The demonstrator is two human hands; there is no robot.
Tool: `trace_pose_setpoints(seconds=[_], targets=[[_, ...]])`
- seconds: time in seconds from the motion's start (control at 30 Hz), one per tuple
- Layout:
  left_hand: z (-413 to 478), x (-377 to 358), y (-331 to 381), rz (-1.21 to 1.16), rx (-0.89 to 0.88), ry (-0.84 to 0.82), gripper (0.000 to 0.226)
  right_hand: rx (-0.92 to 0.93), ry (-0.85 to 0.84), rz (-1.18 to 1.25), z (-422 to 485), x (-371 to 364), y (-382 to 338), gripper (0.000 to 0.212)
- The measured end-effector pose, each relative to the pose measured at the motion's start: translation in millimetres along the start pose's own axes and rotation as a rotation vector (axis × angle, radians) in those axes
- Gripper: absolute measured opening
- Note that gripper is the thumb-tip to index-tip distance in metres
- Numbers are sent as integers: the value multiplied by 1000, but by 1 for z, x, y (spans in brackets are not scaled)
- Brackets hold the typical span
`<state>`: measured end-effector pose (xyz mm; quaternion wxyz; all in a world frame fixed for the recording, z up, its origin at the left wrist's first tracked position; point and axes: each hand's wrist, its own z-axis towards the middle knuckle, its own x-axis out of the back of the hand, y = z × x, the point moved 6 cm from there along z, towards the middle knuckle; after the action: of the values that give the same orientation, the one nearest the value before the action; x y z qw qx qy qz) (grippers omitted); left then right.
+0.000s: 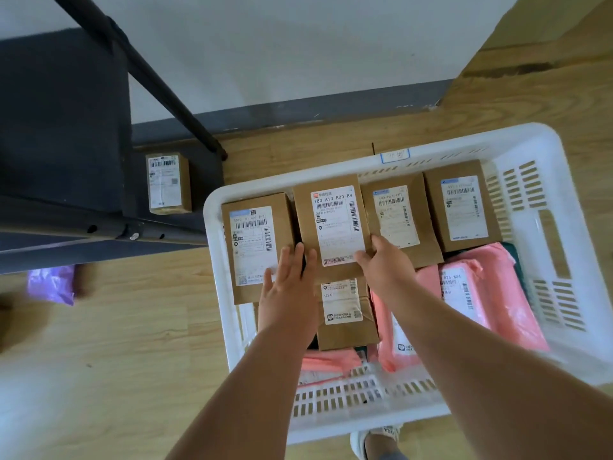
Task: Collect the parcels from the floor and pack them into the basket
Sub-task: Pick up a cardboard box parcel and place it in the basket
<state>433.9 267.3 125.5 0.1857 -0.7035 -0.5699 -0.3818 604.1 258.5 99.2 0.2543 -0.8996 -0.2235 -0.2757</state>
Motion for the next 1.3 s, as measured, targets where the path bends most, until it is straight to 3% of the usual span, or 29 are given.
trace_pose_setpoints(seconds=[0.17,0.37,0.5,0.8,1.07,1.3], targets=[[5,6,1,80,-28,-43,77,-18,11,-53,-1,-3,-4,30],[6,24,-2,40,-69,-16,69,-87,-28,-22,-13,-4,-4,49],[-16,20,-8,36,-94,6,69,-43,-19,-78,-40,2,-1,41],[-90,33,-37,86,-106,-73,72,-136,-2,2,-129,3,1,51],[-149,63,-89,-24,31,-4,65,57,-134,-260,-198,-46,-62,36],[-215,40,-155,-135,193,39,60,154,-141,-246,-242,-83,-107,42]])
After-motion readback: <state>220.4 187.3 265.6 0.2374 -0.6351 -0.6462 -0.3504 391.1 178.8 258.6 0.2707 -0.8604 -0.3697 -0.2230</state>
